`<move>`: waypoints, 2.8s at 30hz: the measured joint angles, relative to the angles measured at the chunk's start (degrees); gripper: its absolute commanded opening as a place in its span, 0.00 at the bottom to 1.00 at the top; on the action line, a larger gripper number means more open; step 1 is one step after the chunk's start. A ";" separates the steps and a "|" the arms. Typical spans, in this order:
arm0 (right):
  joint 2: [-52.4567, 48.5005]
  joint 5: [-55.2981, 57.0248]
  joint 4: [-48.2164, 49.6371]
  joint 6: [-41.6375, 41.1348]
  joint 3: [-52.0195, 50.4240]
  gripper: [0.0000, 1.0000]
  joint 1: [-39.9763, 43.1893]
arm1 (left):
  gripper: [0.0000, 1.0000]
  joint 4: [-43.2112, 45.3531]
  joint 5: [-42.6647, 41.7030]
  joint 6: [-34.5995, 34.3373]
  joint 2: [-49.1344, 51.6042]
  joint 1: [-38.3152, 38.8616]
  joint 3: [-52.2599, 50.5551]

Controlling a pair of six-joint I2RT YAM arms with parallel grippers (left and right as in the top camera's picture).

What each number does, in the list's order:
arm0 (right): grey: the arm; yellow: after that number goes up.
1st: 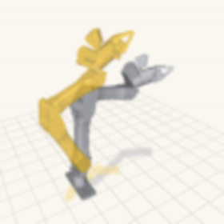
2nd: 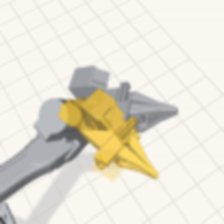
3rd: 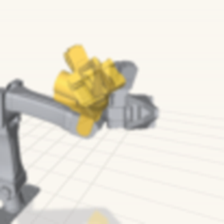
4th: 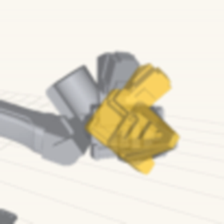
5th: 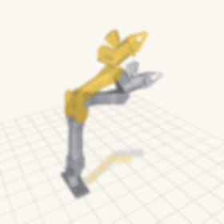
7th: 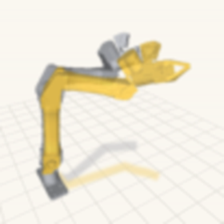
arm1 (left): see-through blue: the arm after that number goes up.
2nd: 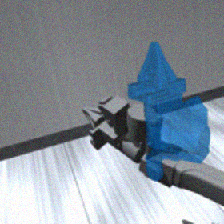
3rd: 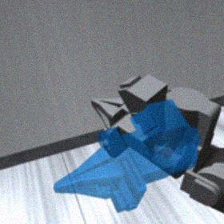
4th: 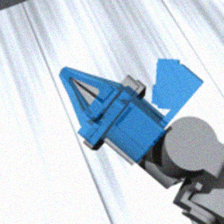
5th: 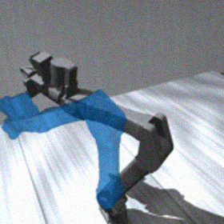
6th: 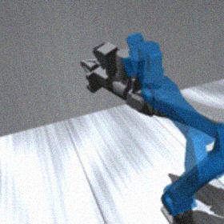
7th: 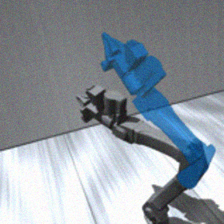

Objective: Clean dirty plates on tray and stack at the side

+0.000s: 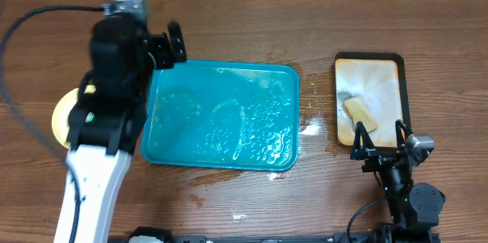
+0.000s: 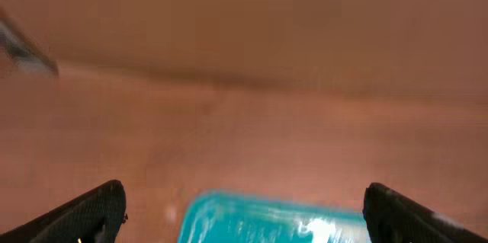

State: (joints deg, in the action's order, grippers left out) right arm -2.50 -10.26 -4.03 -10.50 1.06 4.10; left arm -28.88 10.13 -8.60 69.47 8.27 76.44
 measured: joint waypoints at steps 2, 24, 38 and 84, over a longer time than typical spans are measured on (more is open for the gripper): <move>0.00 0.00 0.07 0.00 0.00 1.00 0.00 | 1.00 2.21 0.00 0.07 -2.51 0.00 0.00; 0.00 0.00 0.04 0.00 0.00 1.00 0.00 | 1.00 13.22 -7.37 22.38 -36.98 -0.63 -18.36; 0.11 0.00 0.07 0.04 0.00 1.00 0.00 | 1.00 9.16 -8.02 9.07 -63.01 -6.69 -49.96; 0.11 -0.02 0.04 0.02 0.00 1.00 0.00 | 1.00 7.82 -8.02 2.73 -68.52 -9.88 -69.85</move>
State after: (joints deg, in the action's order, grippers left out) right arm -2.39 -10.28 -3.99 -10.48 1.06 4.10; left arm -21.06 2.11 -5.87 0.95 -1.61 6.59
